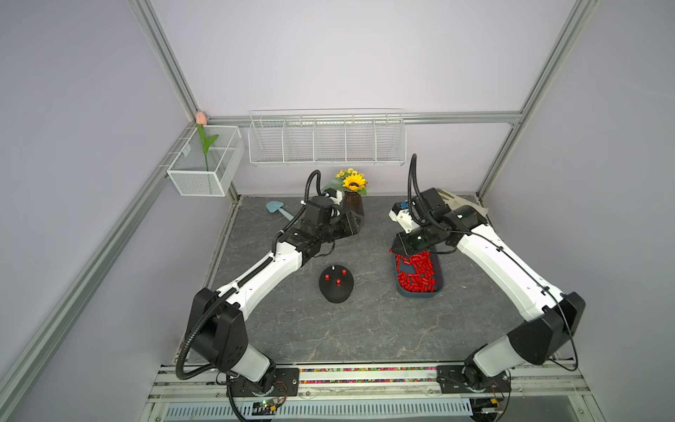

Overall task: Cover the protruding screws with screw protection sleeves
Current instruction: Adjust the screw protection sleeve, then attach the screw protection sleeve to the screw.

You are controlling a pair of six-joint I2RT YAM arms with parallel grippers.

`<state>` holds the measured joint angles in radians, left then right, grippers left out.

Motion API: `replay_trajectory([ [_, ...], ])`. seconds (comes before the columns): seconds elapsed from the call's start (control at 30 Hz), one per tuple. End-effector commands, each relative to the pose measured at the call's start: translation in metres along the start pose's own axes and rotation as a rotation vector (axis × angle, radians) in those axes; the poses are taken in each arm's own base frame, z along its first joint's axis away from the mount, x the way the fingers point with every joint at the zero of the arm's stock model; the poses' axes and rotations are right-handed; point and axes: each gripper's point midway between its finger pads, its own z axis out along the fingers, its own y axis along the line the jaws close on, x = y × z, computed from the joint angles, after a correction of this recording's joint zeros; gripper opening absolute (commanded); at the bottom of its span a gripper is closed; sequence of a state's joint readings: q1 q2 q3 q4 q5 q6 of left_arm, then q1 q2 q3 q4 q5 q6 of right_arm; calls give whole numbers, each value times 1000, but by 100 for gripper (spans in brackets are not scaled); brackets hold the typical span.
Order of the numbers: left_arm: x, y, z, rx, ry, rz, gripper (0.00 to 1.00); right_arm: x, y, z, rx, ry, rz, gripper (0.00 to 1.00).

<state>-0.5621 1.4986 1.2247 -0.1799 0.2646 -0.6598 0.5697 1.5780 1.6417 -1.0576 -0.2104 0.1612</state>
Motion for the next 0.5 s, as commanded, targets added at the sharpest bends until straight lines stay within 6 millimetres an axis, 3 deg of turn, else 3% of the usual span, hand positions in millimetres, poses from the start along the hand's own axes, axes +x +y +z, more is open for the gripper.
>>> replay_trajectory([
  [0.0,7,37,-19,-97,-3,-31,50,-6,14,15,11,19,-26,13],
  [0.2,18,90,-52,-222,-39,-90,51,-15,46,35,11,34,-87,13],
  [0.47,33,116,-70,-276,-37,-137,51,-24,80,70,33,53,-148,13],
])
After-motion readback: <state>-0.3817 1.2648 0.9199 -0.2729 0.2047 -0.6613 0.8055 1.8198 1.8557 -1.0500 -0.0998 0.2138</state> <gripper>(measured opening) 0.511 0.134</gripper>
